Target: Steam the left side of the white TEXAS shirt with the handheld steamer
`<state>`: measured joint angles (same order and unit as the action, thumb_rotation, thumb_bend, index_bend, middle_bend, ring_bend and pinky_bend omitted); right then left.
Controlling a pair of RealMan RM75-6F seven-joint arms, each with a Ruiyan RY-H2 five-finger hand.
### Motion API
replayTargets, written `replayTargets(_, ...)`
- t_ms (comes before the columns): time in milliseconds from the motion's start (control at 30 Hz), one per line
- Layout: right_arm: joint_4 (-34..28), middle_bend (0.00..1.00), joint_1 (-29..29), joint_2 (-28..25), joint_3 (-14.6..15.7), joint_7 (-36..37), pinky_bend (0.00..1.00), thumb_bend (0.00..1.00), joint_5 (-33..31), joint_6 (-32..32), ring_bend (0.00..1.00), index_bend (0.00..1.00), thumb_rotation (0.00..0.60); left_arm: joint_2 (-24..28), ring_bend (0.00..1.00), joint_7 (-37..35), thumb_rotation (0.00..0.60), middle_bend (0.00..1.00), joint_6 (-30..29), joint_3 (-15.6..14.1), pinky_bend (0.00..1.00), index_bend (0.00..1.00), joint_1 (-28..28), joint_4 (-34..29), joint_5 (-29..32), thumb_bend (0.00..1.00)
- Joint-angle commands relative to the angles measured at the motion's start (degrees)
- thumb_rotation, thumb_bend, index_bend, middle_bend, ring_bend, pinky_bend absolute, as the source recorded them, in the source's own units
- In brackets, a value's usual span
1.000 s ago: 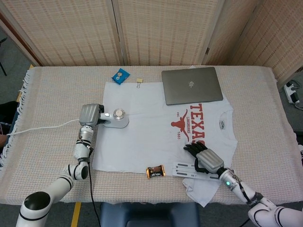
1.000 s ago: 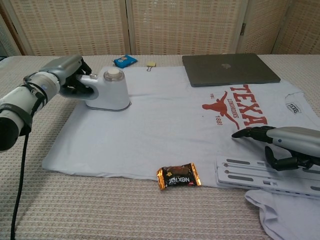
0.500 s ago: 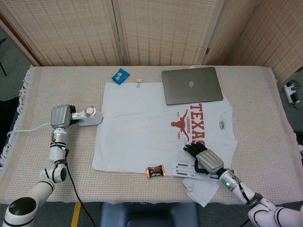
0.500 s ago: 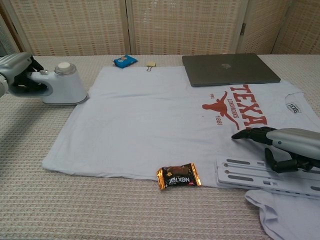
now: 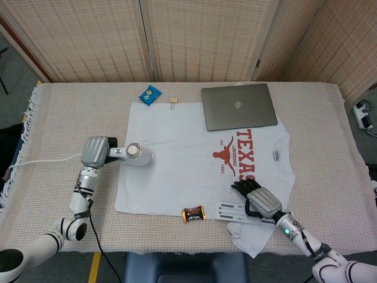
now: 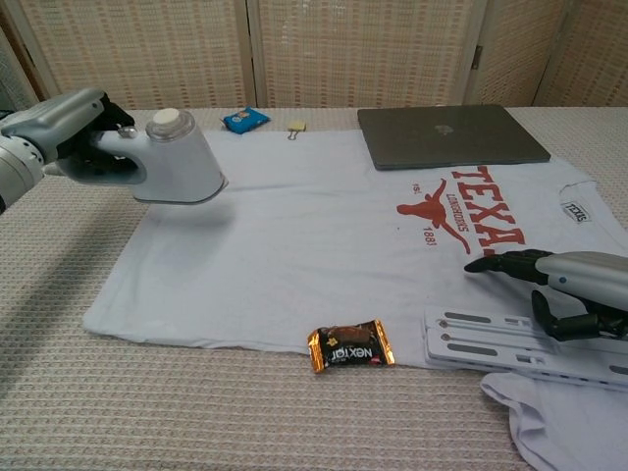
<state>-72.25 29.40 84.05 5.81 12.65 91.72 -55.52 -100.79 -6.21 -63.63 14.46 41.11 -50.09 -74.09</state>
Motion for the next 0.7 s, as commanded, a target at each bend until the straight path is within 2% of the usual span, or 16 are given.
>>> replayTargets(33,0.34,0.04,-0.11,0.14,0.16,0.30,0.00,0.96,-0.03,-0.02,0.00,0.00,0.301,-0.57,0.88,5.49,0.600,1.00,-1.51,-2.35,0.81,0.89,0.66,-5.64,-2.93,0.34)
replayTargets(167,0.91,0.04,-0.08,0.41,0.37,0.74,0.00,0.96,0.08,0.10,0.00,0.00,0.303,-2.79,0.88,8.57,0.600,1.00,-0.77,-3.81,0.81,0.89,1.22,-6.05,-3.84,0.34)
replayTargets(367,1.25,0.04,-0.12,0.46,0.58,1.24,0.00,0.96,0.42,-0.30,0.00,0.00,0.310,-5.29,0.88,10.78,0.600,1.00,-1.75,-5.58,0.81,0.89,0.14,-2.43,-4.74,0.34)
replayTargets(500,1.46,0.04,-0.21,0.38,0.85,1.67,0.00,0.96,0.66,-0.52,0.00,0.00,0.312,-5.37,0.88,10.63,0.600,1.00,-2.31,-6.65,0.81,0.89,-1.50,1.02,-4.90,0.34)
replayTargets(700,1.84,0.04,-0.28,0.44,1.09,2.21,0.00,0.96,0.95,-0.80,0.00,0.00,0.315,-4.04,0.88,7.24,0.600,1.00,-2.34,-6.67,0.81,0.89,-4.61,6.05,-3.42,0.34)
